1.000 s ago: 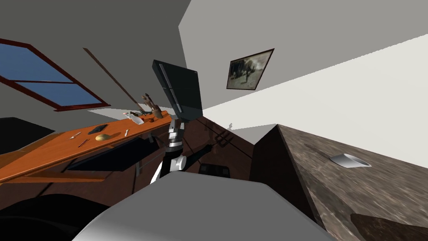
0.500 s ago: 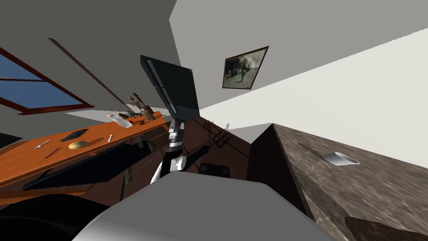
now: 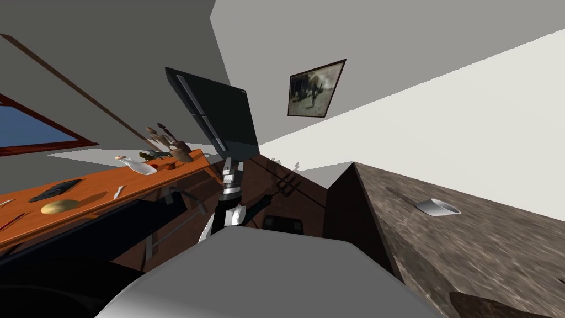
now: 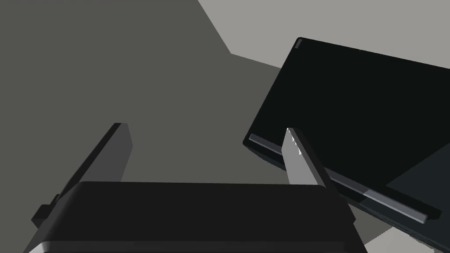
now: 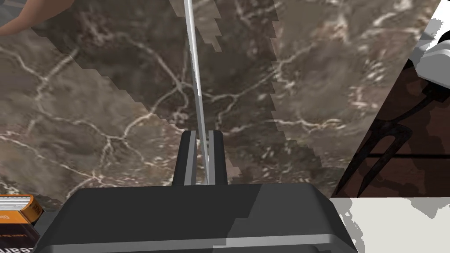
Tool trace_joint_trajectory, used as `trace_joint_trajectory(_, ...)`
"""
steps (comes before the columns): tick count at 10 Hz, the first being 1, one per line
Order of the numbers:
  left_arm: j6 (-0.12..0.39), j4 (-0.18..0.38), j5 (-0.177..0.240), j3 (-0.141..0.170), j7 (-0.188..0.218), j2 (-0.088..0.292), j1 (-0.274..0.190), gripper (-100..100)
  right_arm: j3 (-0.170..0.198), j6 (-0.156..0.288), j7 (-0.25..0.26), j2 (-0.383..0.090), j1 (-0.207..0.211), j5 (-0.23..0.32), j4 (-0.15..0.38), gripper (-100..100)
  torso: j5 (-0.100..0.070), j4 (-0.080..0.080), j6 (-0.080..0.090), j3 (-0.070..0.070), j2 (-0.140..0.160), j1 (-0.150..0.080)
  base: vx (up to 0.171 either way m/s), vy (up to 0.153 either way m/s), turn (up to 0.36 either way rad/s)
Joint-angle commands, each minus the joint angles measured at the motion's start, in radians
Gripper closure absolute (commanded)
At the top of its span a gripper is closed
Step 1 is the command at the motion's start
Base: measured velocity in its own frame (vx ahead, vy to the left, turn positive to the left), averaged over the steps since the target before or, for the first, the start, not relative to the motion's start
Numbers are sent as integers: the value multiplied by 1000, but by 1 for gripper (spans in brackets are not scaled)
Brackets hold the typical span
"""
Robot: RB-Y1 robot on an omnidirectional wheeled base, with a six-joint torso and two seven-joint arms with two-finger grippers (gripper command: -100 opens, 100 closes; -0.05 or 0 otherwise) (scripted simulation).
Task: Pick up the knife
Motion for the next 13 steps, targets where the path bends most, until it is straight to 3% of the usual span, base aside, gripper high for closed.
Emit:
trace_joint_trajectory(1,0,0,0,0,0,0,0,0,36,41,50,31,50,-50,-46,100,0,0,0,0,0,0,122,-120,-185)
trace_joint_trajectory(4,0,0,0,0,0,0,0,0,36,41,110,31,57,-54,-46,100,0,0,0,0,0,0,75,-55,-28)
trace_joint_trajectory(5,0,0,0,0,0,0,0,0,70,79,150,62,106,-104,-87,100,0,1,1,2,3,2,96,-97,-224)
trace_joint_trajectory(7,0,0,0,0,0,0,0,0,70,79,199,62,112,-106,-87,100,-1,0,2,0,-1,-2,98,-86,-55)
trace_joint_trajectory(8,0,0,0,0,0,0,0,0,104,117,230,93,162,-154,-128,100,-1,0,1,0,1,-1,129,-110,-165)
trace_joint_trajectory(10,0,0,0,0,0,0,0,0,104,117,282,93,167,-159,-128,100,-1,-1,2,-2,-3,-2,104,-69,-73)
trace_joint_trajectory(12,0,0,0,0,0,0,0,0,103,118,278,91,168,-158,-131,100,0,1,2,2,4,2,5,0,16)
trace_joint_trajectory(13,0,0,0,0,0,0,0,0,103,118,282,91,168,-158,-131,0,0,1,2,3,5,3,0,0,0)
